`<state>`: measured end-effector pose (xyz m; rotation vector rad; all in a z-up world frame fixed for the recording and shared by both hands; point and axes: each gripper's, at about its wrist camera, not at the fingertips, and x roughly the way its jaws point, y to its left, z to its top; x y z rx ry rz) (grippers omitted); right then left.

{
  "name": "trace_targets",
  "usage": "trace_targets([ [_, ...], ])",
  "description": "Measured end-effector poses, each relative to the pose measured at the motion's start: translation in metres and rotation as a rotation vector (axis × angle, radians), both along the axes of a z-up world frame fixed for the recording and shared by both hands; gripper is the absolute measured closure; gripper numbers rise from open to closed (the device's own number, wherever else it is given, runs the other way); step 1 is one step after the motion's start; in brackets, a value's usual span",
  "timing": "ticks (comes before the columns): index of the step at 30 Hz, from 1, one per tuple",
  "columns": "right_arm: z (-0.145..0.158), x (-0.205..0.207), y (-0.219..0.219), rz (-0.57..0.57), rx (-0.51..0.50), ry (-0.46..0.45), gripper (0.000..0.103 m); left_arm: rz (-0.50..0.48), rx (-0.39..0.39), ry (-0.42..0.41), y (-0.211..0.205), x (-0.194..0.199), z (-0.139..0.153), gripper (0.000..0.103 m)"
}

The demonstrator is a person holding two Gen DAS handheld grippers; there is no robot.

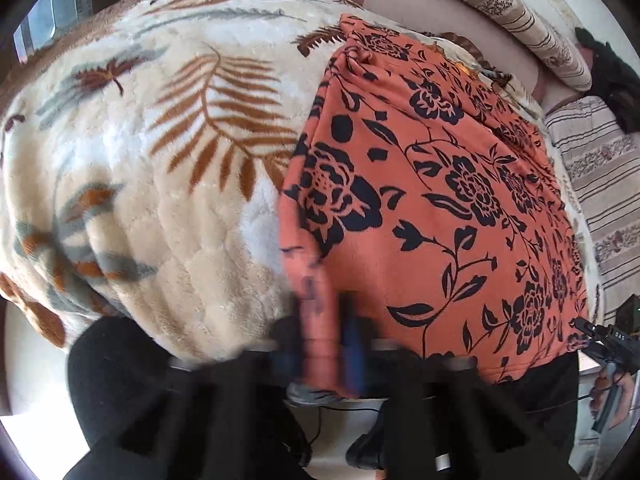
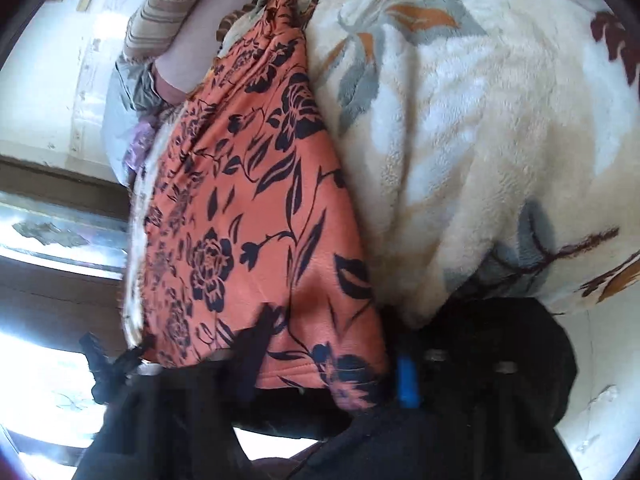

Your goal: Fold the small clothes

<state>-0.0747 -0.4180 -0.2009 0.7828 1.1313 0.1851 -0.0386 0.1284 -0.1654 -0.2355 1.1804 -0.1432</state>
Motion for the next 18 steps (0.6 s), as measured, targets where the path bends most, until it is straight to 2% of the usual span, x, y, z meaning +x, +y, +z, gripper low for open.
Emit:
trace_targets([
  [1, 0.005, -0.002, -0.002, -0.006, 0.005, 0.000, 0.092, 0.003, -0.023, -0.021, 0.003, -0.001, 0.008, 0.096],
  [2, 0.013, -0.004, -0.004, -0.013, 0.005, -0.018, 0.095, 0.013, -0.036, -0.045, 0.005, -0.002, 0.017, 0.096],
  [4, 0.026, -0.007, -0.006, -0.014, 0.016, -0.055, 0.095, 0.044, -0.034, -0.054, 0.012, -0.003, 0.020, 0.095],
  [5, 0.026, -0.006, -0.007, -0.018, 0.010, -0.051, 0.095, 0.056, -0.038, -0.023, 0.015, -0.001, 0.012, 0.095],
  [6, 0.019, -0.004, -0.007, -0.018, 0.012, -0.031, 0.095, 0.063, -0.029, 0.025, 0.018, 0.001, -0.001, 0.095],
  [8, -0.004, 0.001, -0.009, -0.031, 0.033, 0.053, 0.095, 0.064, -0.026, 0.031, 0.016, 0.002, -0.008, 0.095],
  [10, -0.002, 0.003, -0.006, -0.029, 0.065, 0.049, 0.095, 0.042, -0.025, 0.010, 0.011, 0.005, 0.008, 0.095],
  [14, 0.031, 0.024, -0.002, 0.002, 0.119, -0.049, 0.095, 0.007, -0.065, -0.038, 0.008, 0.029, 0.037, 0.095],
  [18, 0.067, 0.087, -0.015, 0.012, 0.148, -0.149, 0.095, -0.067, -0.094, -0.144, -0.004, 0.098, 0.075, 0.095],
])
